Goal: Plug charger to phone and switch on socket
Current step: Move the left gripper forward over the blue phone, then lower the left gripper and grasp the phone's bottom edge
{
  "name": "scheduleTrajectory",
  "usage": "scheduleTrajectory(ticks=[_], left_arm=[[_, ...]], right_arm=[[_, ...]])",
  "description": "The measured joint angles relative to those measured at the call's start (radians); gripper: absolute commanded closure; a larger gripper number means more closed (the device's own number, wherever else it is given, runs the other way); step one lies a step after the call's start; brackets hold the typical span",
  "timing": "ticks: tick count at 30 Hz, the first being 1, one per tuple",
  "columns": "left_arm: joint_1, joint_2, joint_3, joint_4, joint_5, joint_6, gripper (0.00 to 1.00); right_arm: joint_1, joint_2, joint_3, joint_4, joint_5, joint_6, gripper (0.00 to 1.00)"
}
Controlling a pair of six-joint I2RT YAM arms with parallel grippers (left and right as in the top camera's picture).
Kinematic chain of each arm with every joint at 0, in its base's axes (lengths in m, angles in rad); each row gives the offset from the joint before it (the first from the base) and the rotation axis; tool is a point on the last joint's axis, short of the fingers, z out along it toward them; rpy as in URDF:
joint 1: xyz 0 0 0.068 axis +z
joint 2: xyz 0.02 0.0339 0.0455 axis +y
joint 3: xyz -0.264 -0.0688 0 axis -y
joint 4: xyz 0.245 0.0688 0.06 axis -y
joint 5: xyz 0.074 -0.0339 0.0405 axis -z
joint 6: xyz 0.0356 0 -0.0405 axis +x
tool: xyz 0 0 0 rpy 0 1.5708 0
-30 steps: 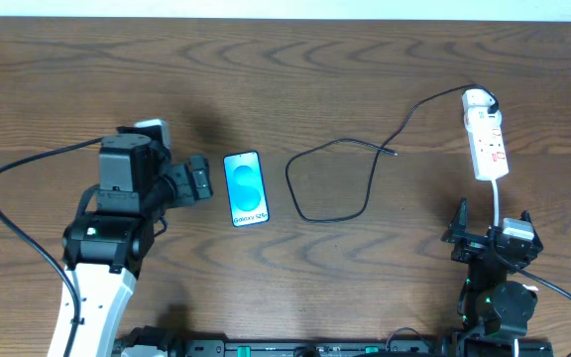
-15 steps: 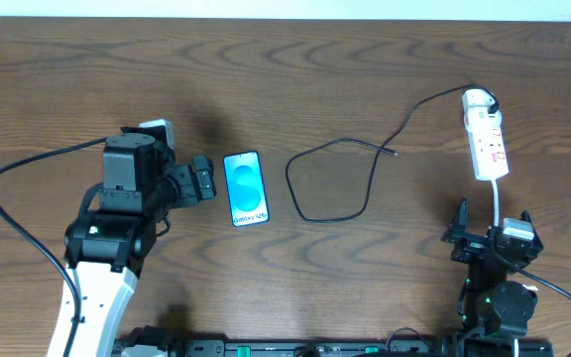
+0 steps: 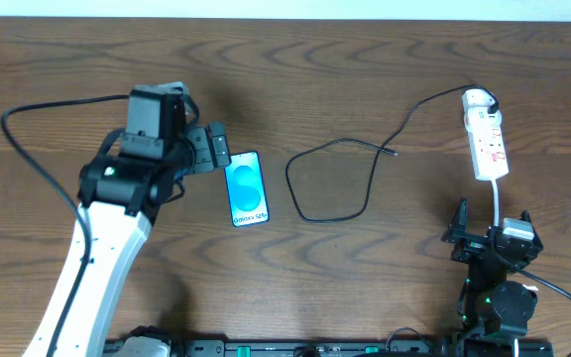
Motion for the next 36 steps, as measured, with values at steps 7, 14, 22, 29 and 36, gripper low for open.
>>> scheduleTrajectory(ticks=[7,14,22,29,36], left_arm=[[-0.001,0.125,0.001,-0.079,-0.039,-0.072,0.02],[-0.044,0.23,0.001,-0.076,-0.056,-0.127,0.02],[-0.124,0.37,0.001,-0.043,-0.059,-0.176,0.02],[-0.152,0.446,0.001,-0.003,-0.059,-0.217,0.02],[-0.162,0.452,0.0,0.013,-0.059,-0.227,0.02]], right_arm=[[0.0,0.0,0.0,0.0,0.0,0.0,0.01],[0.0,0.0,0.0,0.0,-0.001,0.0,0.01],[0.0,0.0,0.0,0.0,-0.001,0.0,0.01],[0.0,0.0,0.0,0.0,-0.001,0.0,0.01],[0.0,0.0,0.0,0.0,-0.001,0.0,0.01]])
